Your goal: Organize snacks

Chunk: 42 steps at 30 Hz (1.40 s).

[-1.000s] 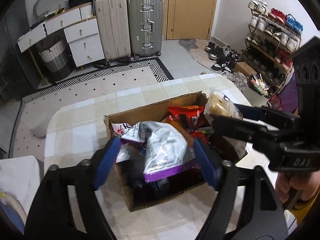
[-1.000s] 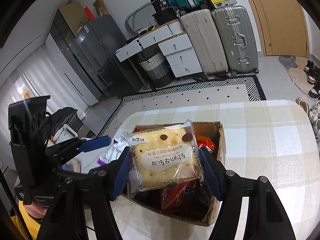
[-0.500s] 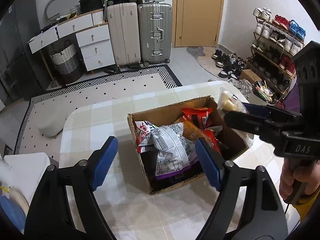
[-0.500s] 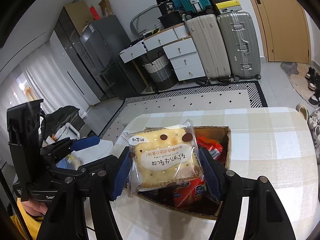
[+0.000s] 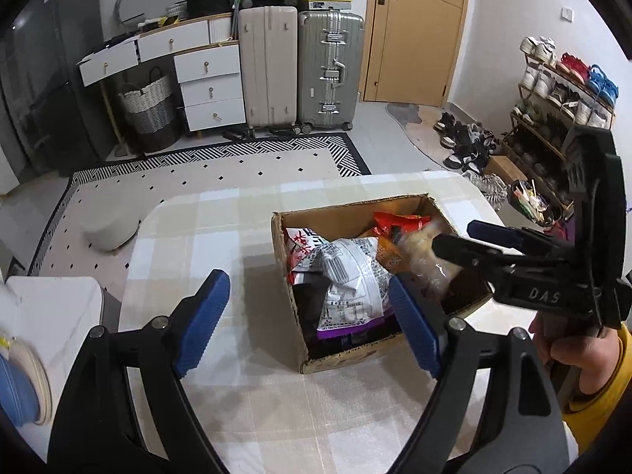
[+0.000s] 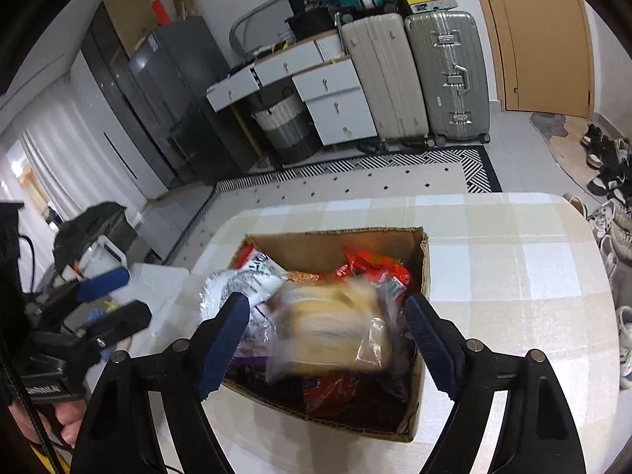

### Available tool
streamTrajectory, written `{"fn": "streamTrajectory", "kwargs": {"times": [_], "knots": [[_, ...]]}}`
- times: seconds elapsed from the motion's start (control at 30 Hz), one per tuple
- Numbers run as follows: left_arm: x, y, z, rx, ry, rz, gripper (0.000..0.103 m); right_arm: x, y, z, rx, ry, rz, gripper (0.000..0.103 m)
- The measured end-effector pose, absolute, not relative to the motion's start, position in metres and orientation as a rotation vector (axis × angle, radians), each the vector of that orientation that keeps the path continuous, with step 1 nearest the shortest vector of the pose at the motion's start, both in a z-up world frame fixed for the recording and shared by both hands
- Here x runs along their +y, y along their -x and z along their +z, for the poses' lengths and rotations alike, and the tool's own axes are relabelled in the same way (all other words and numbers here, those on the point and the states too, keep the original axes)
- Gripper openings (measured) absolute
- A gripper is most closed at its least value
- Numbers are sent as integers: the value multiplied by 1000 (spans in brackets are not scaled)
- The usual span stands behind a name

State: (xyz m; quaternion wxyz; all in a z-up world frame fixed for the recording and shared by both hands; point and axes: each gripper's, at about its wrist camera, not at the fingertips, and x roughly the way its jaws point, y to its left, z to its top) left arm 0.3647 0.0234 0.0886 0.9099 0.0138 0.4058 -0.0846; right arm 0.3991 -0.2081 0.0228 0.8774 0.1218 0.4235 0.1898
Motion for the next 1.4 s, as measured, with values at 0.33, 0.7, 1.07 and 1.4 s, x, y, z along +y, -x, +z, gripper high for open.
{"fn": "streamTrajectory", "kwargs": {"times": [0.33, 0.7, 1.07, 1.4], "knots": [[13, -316, 110, 783, -27, -154, 82, -207, -357, 68, 795, -229, 424, 85], [3, -237, 154, 646, -22, -97, 102, -203, -276, 128, 646, -132, 429, 99], [11, -135, 206, 497, -8, -88, 102, -207, -172, 182, 458, -79, 444, 102], [27, -43, 217, 364, -18, -46, 102, -220, -88, 187, 296, -35, 392, 102]]}}
